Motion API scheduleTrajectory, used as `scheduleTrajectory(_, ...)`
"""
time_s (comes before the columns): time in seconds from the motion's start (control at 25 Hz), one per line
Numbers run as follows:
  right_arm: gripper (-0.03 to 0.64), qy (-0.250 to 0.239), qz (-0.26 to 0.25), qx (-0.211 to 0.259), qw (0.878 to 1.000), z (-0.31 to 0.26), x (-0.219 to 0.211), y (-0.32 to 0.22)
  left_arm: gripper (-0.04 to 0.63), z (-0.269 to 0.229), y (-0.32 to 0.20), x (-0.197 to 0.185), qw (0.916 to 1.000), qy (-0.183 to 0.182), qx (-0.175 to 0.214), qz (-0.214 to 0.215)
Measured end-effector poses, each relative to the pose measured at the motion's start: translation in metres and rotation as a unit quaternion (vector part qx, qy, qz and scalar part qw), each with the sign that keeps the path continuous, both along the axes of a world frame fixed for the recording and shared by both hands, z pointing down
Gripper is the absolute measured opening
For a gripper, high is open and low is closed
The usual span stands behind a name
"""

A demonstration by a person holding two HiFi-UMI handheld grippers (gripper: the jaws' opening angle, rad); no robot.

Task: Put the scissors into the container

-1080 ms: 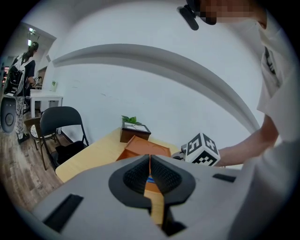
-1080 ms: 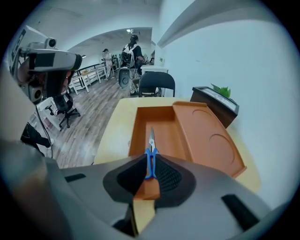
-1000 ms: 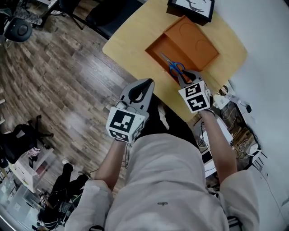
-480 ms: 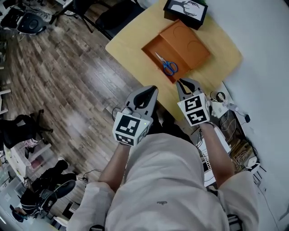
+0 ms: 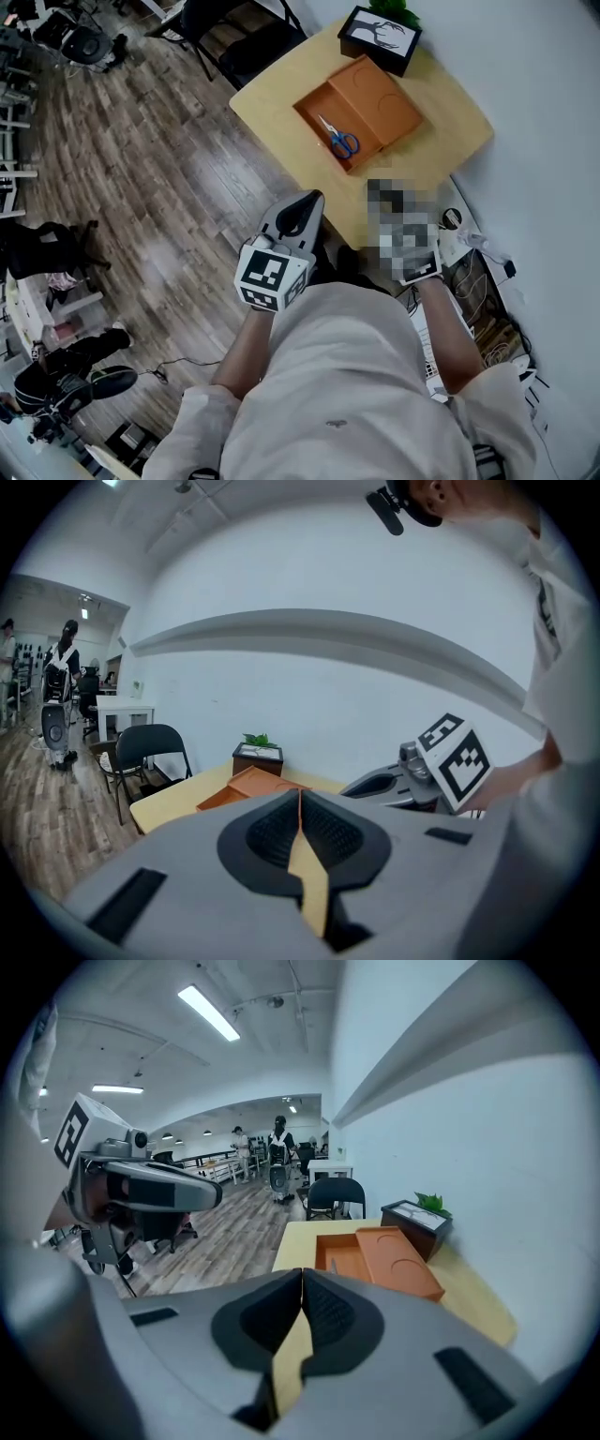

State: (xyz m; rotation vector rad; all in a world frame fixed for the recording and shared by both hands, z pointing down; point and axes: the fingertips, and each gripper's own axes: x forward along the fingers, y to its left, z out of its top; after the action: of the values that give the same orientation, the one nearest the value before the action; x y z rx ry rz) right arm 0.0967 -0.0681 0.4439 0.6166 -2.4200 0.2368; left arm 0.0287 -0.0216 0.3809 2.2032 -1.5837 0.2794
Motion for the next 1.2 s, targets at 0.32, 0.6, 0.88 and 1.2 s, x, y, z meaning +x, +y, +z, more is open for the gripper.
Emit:
scheduleTrajectory(0.32,0.000,-0.040,-0.008,0.012,0.999,-0.031,0.033,0.032,0.008,-0.015,0.043,0.039,0.9994,0.006,0.018,-0.029)
scheduleTrajectory(0.6,-0.002,-0.094,-0.007,0.027,0.995,-0.070,0.052,0.053,0.008,-0.031,0.068,0.052,0.9974,0.015,0.036,-0.060)
scheduleTrajectory(0.88,-0.002,-0.138,0.002,0.042,0.990,-0.103,0.066,0.063,0.008,-0.049,0.076,0.061,0.9962,0.014,0.054,-0.067)
scheduleTrajectory(1.2,-0.002,-0.163,-0.014,0.075,0.984,-0.133,0.079,0.077,0.008,-0.067,0.085,0.070,0.9949,0.011,0.078,-0.063)
